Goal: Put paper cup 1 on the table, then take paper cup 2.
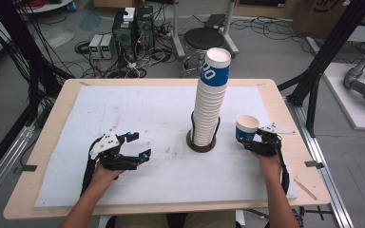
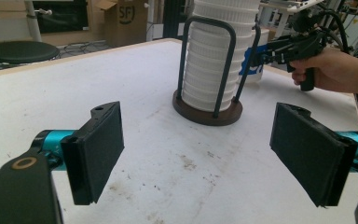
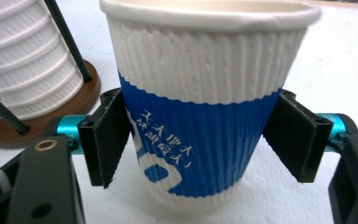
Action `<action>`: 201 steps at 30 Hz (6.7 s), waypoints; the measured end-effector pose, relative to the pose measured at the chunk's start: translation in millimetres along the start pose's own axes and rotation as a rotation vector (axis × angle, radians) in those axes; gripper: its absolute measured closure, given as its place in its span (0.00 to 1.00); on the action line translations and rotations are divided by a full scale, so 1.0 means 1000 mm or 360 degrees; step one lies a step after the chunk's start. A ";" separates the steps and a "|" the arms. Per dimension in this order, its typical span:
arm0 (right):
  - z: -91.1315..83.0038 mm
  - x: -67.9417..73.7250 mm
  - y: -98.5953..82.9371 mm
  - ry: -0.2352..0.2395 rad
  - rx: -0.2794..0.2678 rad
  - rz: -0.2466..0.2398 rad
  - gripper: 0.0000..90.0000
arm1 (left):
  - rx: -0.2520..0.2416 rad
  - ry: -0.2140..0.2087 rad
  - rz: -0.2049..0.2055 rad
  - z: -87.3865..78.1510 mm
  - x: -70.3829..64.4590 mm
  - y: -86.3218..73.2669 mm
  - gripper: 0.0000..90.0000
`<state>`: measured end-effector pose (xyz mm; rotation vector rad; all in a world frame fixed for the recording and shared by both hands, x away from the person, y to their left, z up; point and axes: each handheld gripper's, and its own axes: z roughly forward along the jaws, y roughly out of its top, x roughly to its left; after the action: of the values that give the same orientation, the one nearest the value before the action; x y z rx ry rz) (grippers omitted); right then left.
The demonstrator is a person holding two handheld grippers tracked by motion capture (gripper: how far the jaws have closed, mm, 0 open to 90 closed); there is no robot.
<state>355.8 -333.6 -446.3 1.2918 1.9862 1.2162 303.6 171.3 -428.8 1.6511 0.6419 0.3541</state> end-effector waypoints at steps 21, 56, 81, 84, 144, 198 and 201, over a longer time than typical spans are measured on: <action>-0.011 0.004 -0.008 0.0032 0.0205 -0.0013 0.22 | 0.0022 -0.0011 -0.0003 0.002 -0.001 0.000 0.20; -0.082 0.062 0.006 0.0173 -0.0223 -0.0221 0.23 | -0.0070 -0.0027 -0.0084 -0.010 0.003 0.001 0.18; -0.079 0.064 0.004 0.0191 -0.0200 -0.0253 0.23 | -0.0080 -0.0017 -0.0103 -0.012 0.004 0.001 0.18; -0.079 0.063 0.005 0.0185 -0.0204 -0.0245 0.23 | -0.0082 -0.0022 -0.0111 -0.011 0.005 0.001 0.18; -0.081 0.057 0.004 0.0232 -0.0185 -0.0232 0.23 | -0.0196 -0.0414 0.0052 0.112 -0.018 0.220 0.18; -0.081 0.056 0.005 0.0263 -0.0209 -0.0209 0.23 | -0.0348 -0.0398 0.0105 0.133 -0.039 0.304 0.32; -0.081 0.057 0.005 0.0264 -0.0207 -0.0206 0.23 | -0.0370 -0.0401 0.0113 0.128 -0.039 0.308 0.32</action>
<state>271.2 -316.2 -397.4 1.0120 2.0319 1.4030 409.5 21.7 -147.1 1.4677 0.3402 0.2559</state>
